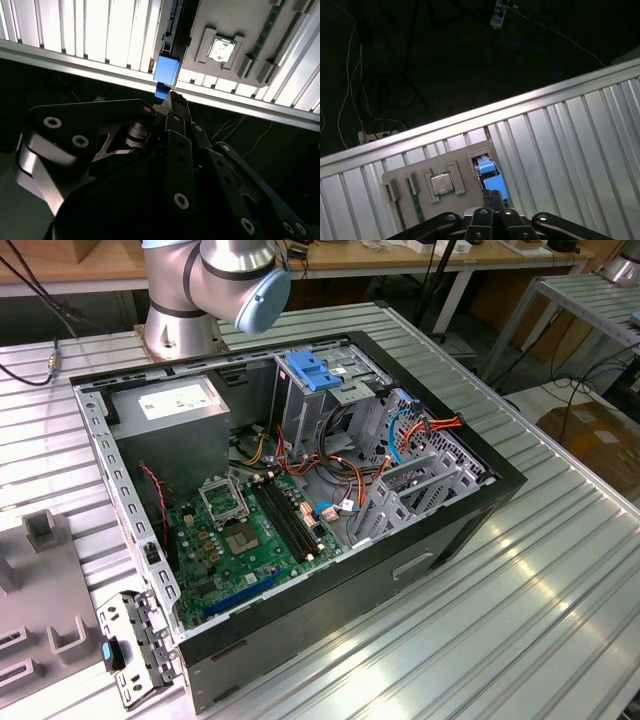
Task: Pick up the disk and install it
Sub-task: 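Pick up the disk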
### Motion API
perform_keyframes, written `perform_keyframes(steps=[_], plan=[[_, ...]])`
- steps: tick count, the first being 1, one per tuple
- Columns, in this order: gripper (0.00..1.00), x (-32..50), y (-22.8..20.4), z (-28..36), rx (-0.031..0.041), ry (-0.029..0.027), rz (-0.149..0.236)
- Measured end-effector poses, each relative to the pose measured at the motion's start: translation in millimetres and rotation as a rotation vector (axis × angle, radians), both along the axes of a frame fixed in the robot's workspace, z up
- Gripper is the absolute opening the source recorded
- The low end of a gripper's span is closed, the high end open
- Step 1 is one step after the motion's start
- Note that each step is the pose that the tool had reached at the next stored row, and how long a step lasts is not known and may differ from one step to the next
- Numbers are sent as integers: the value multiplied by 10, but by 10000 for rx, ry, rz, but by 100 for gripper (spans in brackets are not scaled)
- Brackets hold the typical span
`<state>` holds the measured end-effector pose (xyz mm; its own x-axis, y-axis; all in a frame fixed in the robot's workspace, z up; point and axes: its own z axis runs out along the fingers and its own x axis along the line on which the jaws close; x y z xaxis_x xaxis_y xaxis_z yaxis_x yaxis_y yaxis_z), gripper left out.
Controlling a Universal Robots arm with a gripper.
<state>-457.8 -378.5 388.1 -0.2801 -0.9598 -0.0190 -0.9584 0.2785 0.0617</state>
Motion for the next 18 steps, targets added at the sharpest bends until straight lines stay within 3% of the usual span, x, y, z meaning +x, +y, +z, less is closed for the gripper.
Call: perform_keyframes(steps=[2, 4, 6, 18], plan=[[11, -1, 4, -11, -10, -12, 322], [11, 2, 8, -29, -60, -155, 452], [11, 4, 10, -47, -95, -210, 555], [11, 9, 17, -69, -99, -218, 718]])
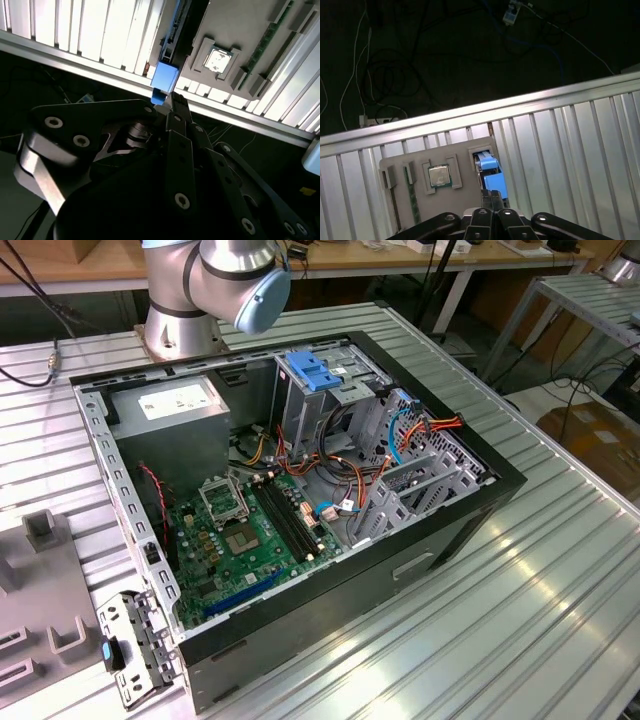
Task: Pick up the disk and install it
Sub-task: 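Pick up the disk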
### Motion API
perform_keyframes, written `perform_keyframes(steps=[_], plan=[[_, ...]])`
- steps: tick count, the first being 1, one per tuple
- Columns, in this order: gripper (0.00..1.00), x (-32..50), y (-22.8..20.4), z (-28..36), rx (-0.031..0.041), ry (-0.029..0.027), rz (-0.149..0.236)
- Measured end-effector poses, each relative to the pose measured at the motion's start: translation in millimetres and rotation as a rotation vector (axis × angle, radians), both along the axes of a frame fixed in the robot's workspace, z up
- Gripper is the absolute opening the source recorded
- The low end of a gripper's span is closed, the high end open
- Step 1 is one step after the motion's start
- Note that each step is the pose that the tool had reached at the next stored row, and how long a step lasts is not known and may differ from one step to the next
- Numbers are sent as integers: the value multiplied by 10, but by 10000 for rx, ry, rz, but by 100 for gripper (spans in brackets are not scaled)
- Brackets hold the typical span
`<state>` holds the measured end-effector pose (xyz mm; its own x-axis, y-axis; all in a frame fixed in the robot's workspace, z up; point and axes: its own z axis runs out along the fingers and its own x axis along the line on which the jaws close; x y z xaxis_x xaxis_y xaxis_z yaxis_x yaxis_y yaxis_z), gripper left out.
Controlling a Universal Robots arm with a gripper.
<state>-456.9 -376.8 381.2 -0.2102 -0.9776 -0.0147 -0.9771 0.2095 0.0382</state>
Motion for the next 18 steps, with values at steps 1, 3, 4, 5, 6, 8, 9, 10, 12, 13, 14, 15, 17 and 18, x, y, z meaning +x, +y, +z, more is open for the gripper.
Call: perform_keyframes(steps=[1, 3, 4, 5, 6, 8, 9, 10, 12, 13, 14, 15, 17, 18], plan=[[11, 0, 0, 0, 0, 1, 32], [11, 0, 0, -3, 0, 0, 347], [11, 0, 0, -3, 0, 0, 524], [11, 0, 0, -5, 0, 0, 836], [11, 0, 0, -4, 0, 1, 885], [11, 0, 0, -5, 0, 0, 892], [11, 0, 0, -5, 0, 0, 894], [11, 0, 0, -5, 0, 1, 895], [11, 0, 0, -5, 0, 1, 896], [11, 0, 0, -5, 0, 0, 897], [11, 0, 0, -5, 0, 1, 897], [11, 0, 0, -5, 0, 0, 898], [11, 0, 0, -5, 0, 0, 899], [11, 1, 0, -8, 0, -2, 899]])
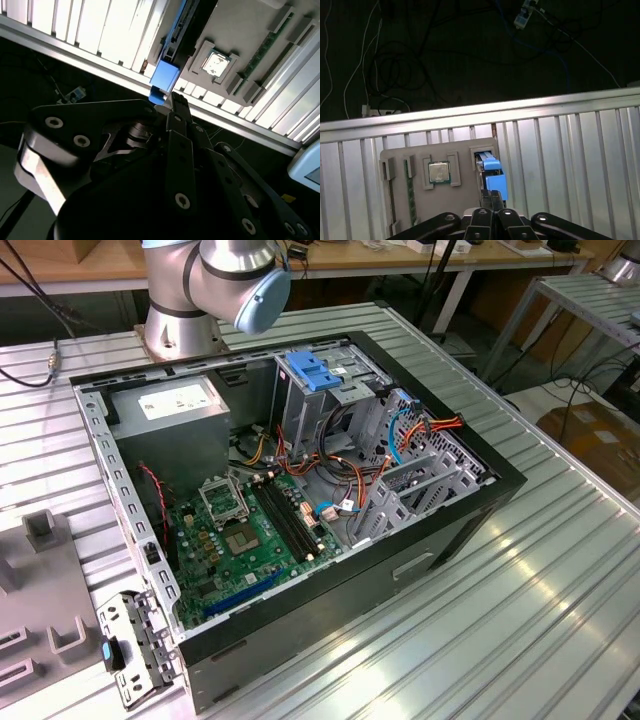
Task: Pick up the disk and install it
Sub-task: 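Pick up the disk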
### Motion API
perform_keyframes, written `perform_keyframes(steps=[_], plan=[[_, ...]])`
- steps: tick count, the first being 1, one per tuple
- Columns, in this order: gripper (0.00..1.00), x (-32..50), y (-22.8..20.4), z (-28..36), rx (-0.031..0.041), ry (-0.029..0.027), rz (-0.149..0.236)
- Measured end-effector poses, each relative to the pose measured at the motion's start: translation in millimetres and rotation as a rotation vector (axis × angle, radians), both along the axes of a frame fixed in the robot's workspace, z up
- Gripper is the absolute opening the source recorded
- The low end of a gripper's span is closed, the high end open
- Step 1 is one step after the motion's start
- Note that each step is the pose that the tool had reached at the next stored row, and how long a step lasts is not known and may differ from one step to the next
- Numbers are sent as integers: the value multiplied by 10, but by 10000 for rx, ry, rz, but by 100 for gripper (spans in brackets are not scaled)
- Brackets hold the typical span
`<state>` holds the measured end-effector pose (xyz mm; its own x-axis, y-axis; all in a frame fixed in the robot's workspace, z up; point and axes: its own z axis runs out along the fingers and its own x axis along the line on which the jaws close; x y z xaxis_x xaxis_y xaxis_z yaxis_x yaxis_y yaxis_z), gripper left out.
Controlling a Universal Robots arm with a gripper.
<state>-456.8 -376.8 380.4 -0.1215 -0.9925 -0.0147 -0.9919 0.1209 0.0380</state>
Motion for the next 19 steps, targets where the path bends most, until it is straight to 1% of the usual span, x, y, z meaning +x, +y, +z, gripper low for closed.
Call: perform_keyframes(steps=[2, 6, 7, 9, 11, 12, 13, 14, 15, 18, 19], plan=[[11, 0, 1, -28, -4, -18, 3], [36, -1, 7, -113, -5, -21, 18], [42, 0, 10, -148, -5, -22, 26], [42, 0, 12, -183, -5, -25, 32], [54, 0, 13, -227, -5, -26, 32], [60, -2, 21, -257, -7, -24, 31], [66, -2, 49, -295, -5, -27, 76], [66, -4, 64, -325, -4, -36, 171], [66, -4, 69, -342, -5, -38, 250], [66, -13, 71, -407, -5, -38, 350], [66, -20, 71, -440, -5, -37, 375]])
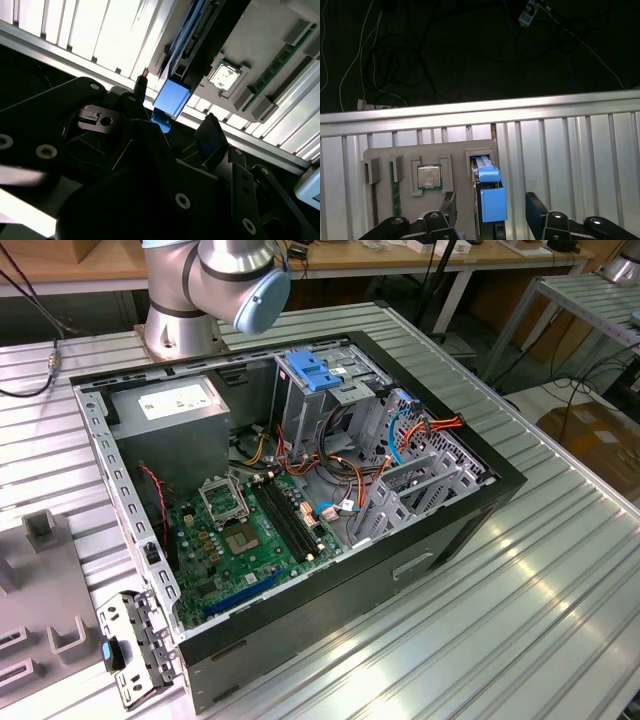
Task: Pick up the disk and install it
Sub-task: 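Pick up the disk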
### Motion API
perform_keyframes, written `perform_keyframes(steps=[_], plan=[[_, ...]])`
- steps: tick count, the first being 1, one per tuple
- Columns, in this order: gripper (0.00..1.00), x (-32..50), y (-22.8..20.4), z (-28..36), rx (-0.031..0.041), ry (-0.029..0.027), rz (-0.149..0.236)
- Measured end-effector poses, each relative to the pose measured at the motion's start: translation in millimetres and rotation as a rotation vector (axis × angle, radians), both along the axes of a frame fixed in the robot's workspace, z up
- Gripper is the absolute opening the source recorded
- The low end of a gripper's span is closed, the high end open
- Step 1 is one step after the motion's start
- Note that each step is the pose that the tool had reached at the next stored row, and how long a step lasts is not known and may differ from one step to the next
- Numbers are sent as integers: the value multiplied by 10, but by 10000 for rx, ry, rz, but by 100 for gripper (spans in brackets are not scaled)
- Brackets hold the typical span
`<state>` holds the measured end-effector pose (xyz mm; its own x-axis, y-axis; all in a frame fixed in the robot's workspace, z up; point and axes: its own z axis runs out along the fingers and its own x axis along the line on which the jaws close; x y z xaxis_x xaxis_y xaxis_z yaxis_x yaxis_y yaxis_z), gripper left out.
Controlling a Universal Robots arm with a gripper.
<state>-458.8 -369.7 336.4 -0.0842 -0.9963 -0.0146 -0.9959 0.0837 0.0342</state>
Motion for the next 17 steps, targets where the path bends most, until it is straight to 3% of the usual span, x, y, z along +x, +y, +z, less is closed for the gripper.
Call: perform_keyframes(steps=[2, 4, 9, 17], plan=[[66, -3, 0, -42, 0, -6, 15], [66, -22, 0, -70, -1, -54, 17], [66, -60, 0, -166, 0, -255, 26], [66, -61, 0, -189, -1, -276, 25]])
